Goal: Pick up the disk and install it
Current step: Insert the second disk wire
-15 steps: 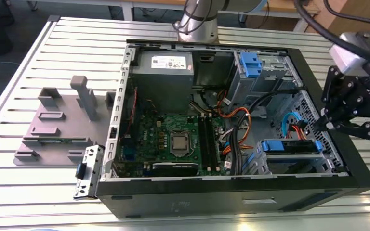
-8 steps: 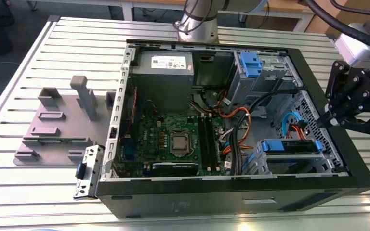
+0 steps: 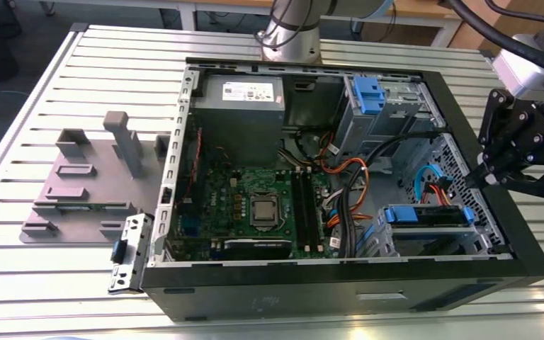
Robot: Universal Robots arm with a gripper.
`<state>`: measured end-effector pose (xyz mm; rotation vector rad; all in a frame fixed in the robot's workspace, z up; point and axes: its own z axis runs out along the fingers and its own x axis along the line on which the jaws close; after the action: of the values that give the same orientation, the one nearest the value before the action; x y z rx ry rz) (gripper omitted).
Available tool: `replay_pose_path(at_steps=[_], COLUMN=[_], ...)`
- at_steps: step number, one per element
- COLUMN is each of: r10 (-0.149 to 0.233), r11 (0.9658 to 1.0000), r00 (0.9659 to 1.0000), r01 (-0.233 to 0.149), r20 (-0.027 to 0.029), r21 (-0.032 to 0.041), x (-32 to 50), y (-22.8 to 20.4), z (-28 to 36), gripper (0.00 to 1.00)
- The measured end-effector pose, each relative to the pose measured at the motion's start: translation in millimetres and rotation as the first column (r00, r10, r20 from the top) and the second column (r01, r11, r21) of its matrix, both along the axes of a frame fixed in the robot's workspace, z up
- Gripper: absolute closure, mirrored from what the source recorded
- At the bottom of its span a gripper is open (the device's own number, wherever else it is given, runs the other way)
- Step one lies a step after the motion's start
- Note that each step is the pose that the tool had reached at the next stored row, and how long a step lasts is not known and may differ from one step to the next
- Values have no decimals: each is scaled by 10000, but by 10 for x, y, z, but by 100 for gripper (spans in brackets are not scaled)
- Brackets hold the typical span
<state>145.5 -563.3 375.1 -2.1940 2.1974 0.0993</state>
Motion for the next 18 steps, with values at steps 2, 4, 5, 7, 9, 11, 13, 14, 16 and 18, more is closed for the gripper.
replay_pose_path(at_steps=[2, 4, 5, 7, 9, 11, 13, 14, 16, 18], r10=[0, 0, 0, 0, 0, 0, 0, -1, 0, -1], r11=[10000, 10000, 10000, 10000, 10000, 10000, 10000, 10000, 10000, 10000], r00=[10000, 10000, 10000, 10000, 10000, 10000, 10000, 10000, 10000, 10000], r01=[0, 0, 0, 0, 0, 0, 0, 1, 0, 1], r20=[0, 0, 0, 1, 0, 0, 0, 1, 0, 0], r21=[6, 10, 13, 18, 22, 27, 28, 29, 28, 27], x=[0, 0, 0, 0, 0, 0, -2, -8, -36, -73], y=[0, 0, 0, 0, 0, 0, 0, 0, 0, 0], z=[0, 0, 0, 0, 0, 0, -2, -6, -18, -37], gripper=[89, 83, 83, 71, 71, 64, 64, 64, 64, 64])
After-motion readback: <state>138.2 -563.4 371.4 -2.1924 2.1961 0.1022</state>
